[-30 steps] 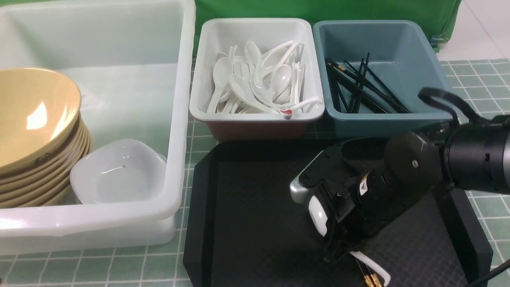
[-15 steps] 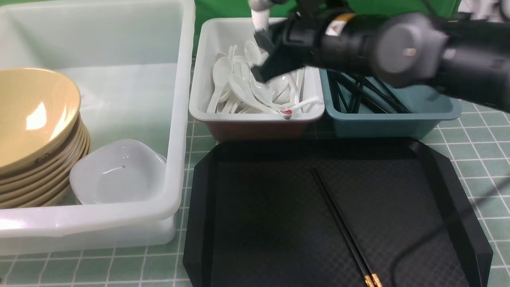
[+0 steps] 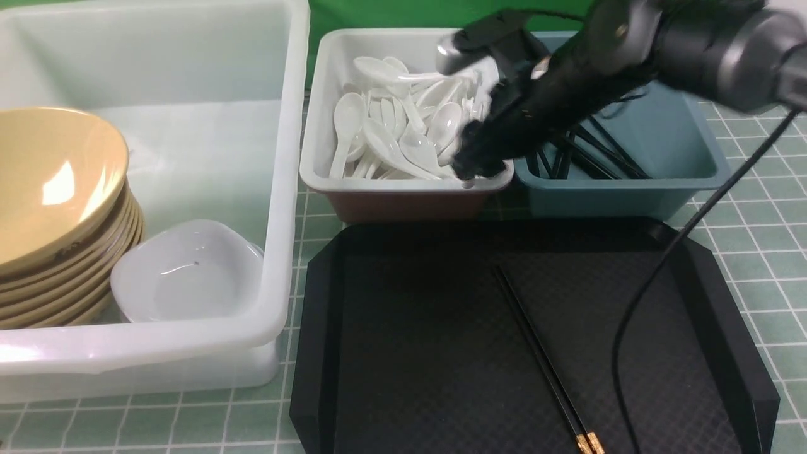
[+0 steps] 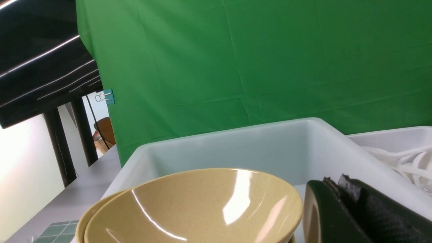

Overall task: On blue table put chopsticks spoon bowls plates into blue grey white boxes.
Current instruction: 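Move the grippers toward the tableware on the black tray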

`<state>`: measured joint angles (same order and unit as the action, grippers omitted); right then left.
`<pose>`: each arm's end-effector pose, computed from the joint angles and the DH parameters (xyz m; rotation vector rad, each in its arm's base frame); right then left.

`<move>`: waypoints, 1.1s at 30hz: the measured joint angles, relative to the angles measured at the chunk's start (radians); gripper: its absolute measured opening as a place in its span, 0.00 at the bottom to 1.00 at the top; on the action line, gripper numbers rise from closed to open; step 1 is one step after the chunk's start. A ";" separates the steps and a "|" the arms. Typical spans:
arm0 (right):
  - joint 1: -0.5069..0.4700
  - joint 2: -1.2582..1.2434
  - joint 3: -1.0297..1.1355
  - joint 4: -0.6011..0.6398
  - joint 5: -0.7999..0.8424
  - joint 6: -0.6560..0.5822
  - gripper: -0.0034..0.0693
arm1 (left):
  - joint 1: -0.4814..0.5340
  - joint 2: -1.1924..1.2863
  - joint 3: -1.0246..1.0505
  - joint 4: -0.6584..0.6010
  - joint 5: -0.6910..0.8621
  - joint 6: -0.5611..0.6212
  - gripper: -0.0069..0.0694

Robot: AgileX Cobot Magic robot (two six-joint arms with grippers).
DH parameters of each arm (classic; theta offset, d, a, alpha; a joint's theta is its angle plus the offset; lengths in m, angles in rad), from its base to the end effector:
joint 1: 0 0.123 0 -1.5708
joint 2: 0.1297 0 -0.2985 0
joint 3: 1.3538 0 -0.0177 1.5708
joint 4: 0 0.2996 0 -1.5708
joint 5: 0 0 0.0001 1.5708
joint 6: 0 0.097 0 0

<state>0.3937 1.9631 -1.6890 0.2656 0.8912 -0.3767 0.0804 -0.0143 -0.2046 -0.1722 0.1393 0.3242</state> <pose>0.4475 0.2073 0.2606 -0.8472 2.4943 0.3344 0.0794 0.0041 0.2808 0.0712 1.4024 0.1777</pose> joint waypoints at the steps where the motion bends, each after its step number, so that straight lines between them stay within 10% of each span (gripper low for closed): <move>1: -0.002 -0.019 0.009 -0.039 0.063 0.038 0.61 | 0.000 0.000 0.000 0.000 0.000 0.000 0.10; 14: 0.137 -0.265 0.647 -0.152 0.033 0.166 0.50 | 0.000 0.000 0.000 0.000 -0.003 0.000 0.10; 24: 0.209 -0.199 0.711 -0.162 -0.031 0.190 0.28 | 0.000 0.000 0.000 0.000 -0.003 0.000 0.10; 33: 0.215 -0.215 0.695 -0.162 -0.047 0.143 0.28 | 0.000 0.000 0.000 0.000 -0.003 0.000 0.10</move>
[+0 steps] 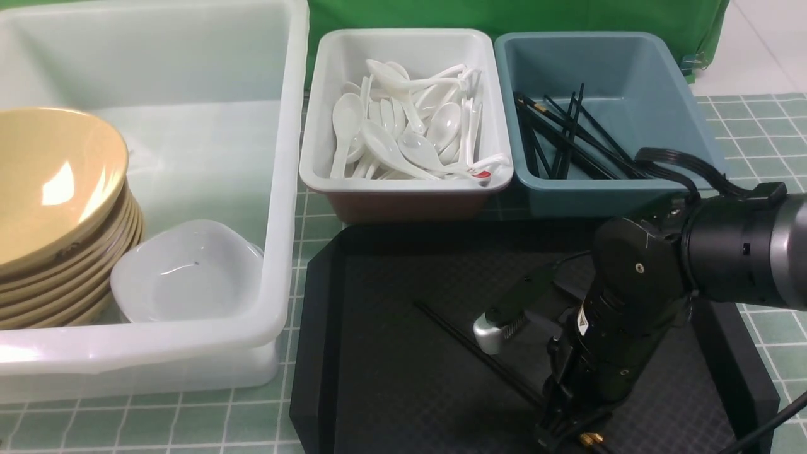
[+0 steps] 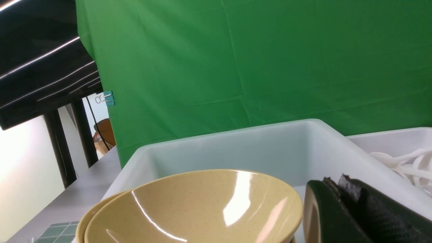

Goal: On blue table put chopsticks spoon bowls plates into blue grey white boxes.

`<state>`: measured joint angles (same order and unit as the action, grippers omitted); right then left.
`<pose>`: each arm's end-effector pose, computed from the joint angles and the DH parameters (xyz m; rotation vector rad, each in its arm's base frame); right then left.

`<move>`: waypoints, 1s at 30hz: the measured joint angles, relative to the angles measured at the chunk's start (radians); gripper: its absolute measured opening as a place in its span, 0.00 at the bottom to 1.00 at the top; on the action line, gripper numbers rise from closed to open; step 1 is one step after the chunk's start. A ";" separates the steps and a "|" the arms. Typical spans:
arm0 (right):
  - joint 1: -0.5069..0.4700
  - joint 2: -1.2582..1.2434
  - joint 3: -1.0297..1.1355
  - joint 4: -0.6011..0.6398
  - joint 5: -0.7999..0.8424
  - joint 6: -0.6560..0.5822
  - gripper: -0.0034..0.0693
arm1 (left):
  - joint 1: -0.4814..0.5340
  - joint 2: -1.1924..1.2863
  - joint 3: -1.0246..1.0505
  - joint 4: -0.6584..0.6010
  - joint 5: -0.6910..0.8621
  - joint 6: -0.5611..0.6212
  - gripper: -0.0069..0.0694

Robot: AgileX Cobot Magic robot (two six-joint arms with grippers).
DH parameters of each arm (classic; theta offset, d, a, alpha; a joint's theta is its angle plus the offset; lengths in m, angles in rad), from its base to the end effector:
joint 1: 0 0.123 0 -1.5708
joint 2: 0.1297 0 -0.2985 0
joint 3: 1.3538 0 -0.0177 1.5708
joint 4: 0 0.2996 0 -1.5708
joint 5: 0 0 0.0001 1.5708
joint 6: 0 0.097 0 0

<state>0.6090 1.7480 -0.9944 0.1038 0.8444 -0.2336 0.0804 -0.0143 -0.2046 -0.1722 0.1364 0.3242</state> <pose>0.2767 0.2022 0.1398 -1.1707 2.8644 0.1385 0.0793 0.0041 0.2810 0.0706 1.3996 0.1781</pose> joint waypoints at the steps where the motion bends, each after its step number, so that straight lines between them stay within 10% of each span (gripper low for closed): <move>1: 0.001 -0.018 -0.001 0.000 -0.007 -0.006 0.28 | 0.000 0.000 0.000 0.000 0.000 0.000 0.10; 13: 0.001 -0.359 -0.047 -0.119 -0.102 -0.024 0.28 | 0.000 0.000 0.000 0.000 0.000 0.000 0.10; 24: -0.283 -0.182 -0.095 -0.349 -1.059 0.383 0.28 | 0.000 0.000 0.000 0.000 -0.001 0.000 0.10; 30: -0.361 0.042 -0.204 -0.352 -0.903 0.569 0.43 | 0.000 0.000 0.000 0.000 -0.003 0.000 0.10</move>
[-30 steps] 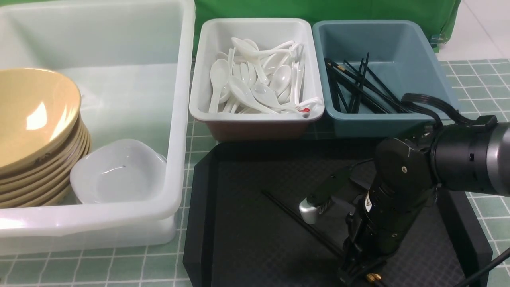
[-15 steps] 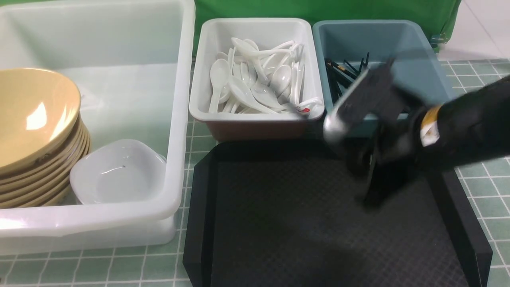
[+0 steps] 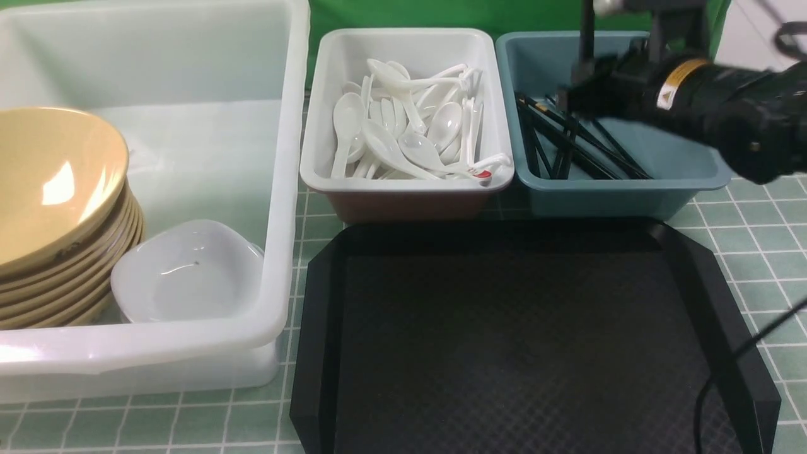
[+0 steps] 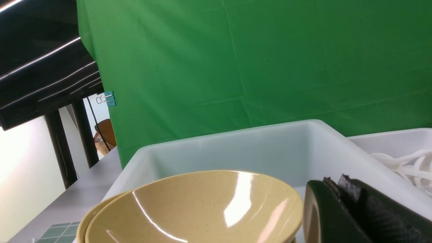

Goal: On blue table put chopsticks spoon bowls plates into blue grey white boxes.

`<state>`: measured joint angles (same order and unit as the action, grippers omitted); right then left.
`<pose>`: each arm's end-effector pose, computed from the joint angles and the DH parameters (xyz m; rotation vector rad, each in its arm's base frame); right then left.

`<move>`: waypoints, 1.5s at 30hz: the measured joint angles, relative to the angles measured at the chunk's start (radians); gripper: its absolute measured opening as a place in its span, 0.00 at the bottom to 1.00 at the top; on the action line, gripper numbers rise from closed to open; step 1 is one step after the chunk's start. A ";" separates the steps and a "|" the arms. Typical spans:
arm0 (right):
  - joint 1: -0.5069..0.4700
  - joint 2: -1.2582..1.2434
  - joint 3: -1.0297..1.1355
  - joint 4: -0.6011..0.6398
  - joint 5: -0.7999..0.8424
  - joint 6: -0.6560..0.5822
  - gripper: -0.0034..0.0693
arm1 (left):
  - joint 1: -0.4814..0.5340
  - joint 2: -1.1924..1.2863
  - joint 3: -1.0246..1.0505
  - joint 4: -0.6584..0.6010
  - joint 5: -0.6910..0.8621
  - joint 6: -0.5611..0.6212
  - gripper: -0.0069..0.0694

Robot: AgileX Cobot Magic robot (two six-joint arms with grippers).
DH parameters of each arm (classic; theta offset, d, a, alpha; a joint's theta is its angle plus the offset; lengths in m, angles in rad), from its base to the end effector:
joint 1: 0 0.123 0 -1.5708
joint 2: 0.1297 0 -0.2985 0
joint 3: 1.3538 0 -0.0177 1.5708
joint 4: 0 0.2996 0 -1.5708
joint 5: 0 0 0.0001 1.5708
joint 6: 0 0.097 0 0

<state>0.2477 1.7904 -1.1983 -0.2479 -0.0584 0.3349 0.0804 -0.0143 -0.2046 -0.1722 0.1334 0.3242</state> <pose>0.4459 0.1142 0.2320 -0.1713 2.0190 0.2268 0.0793 0.0041 0.2813 0.0701 1.3966 0.1787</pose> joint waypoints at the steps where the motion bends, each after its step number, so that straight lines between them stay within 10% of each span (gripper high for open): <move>1: -0.006 0.027 -0.019 0.000 0.073 0.031 0.51 | 0.000 0.000 0.000 0.000 0.000 0.000 0.10; 7: -0.007 -0.062 -0.089 0.000 0.409 -0.048 0.61 | 0.000 0.000 0.000 0.000 0.000 -0.001 0.10; 13: 0.004 -0.380 -0.034 0.000 0.523 -0.204 0.36 | 0.000 0.000 0.000 0.000 0.002 -0.003 0.10; 17: 0.055 -0.713 0.163 0.000 0.439 -0.234 0.12 | 0.000 0.000 0.000 0.000 0.003 -0.003 0.10; 32: 0.103 -1.658 1.177 -0.004 -0.148 -0.259 0.10 | 0.000 0.000 0.000 0.000 0.004 -0.002 0.10; 45: 0.103 -1.755 1.224 -0.005 -0.202 -0.352 0.10 | 0.000 -0.001 0.000 0.000 0.018 -0.002 0.10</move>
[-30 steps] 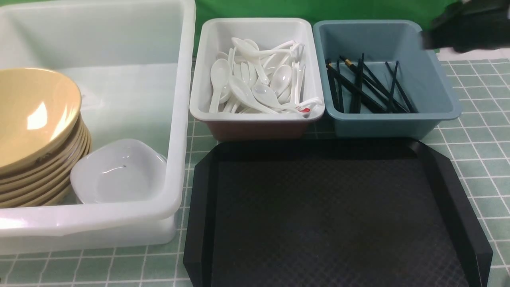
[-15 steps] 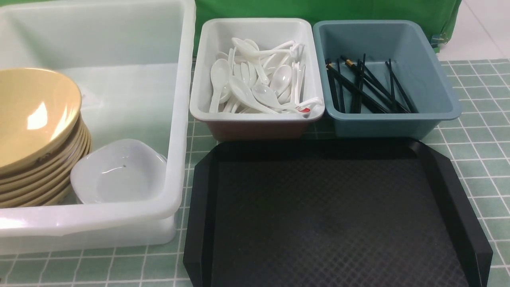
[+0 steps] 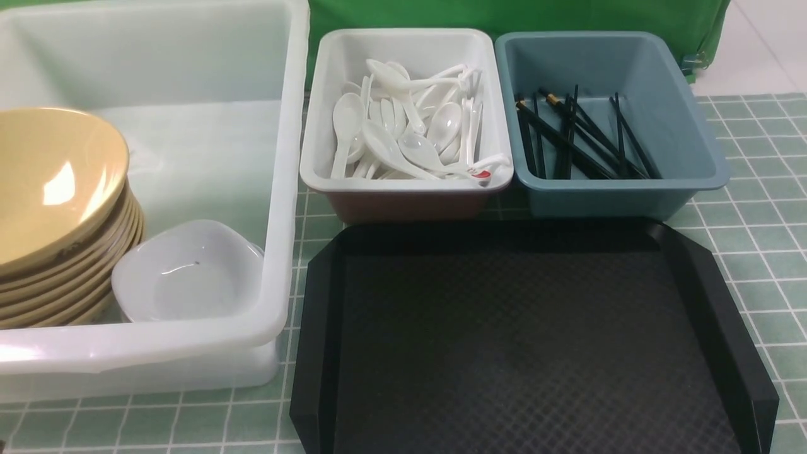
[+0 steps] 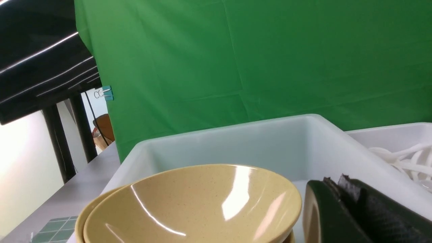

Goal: On blue table put chopsticks spoon bowls plates into blue grey white boxes.

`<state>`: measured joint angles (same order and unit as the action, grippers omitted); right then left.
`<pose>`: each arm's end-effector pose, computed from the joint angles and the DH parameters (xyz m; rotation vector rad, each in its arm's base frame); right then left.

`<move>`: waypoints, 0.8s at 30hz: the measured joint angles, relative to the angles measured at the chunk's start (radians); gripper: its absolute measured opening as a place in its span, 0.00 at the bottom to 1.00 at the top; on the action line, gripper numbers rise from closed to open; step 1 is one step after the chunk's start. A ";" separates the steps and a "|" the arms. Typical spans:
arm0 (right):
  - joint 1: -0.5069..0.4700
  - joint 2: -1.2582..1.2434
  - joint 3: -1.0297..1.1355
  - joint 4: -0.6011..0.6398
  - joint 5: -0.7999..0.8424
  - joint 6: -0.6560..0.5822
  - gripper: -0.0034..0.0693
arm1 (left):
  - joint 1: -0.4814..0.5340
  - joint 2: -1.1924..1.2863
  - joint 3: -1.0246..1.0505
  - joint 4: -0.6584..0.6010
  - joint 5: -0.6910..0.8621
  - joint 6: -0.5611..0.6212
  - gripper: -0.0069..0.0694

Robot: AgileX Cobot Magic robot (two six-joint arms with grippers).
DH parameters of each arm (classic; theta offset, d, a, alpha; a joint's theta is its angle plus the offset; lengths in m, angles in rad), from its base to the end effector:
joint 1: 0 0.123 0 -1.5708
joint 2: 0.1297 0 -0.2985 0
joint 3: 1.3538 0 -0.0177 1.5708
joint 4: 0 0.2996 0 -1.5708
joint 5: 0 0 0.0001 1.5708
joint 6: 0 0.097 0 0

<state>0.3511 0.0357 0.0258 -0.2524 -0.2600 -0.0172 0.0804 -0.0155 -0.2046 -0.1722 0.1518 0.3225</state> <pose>0.0896 0.0394 0.2240 -0.4424 1.2164 0.1183 0.0794 0.0039 0.2797 0.0723 1.4134 0.1742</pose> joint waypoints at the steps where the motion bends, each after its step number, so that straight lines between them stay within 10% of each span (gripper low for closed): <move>1: -0.001 -0.003 0.000 0.000 0.004 -0.015 0.10 | 0.000 0.000 0.000 0.000 0.000 0.000 0.10; 11: -0.324 -0.048 0.001 0.207 0.063 -0.249 0.10 | 0.000 0.000 0.000 0.001 0.004 0.000 0.10; 24: -0.367 -0.048 0.002 0.295 0.576 -0.157 0.11 | 0.000 0.000 0.000 0.001 0.004 0.000 0.10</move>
<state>-0.0157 -0.0119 0.0274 0.0427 0.3165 -0.1747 0.0804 -0.0155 -0.2043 -0.1714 0.1555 0.3225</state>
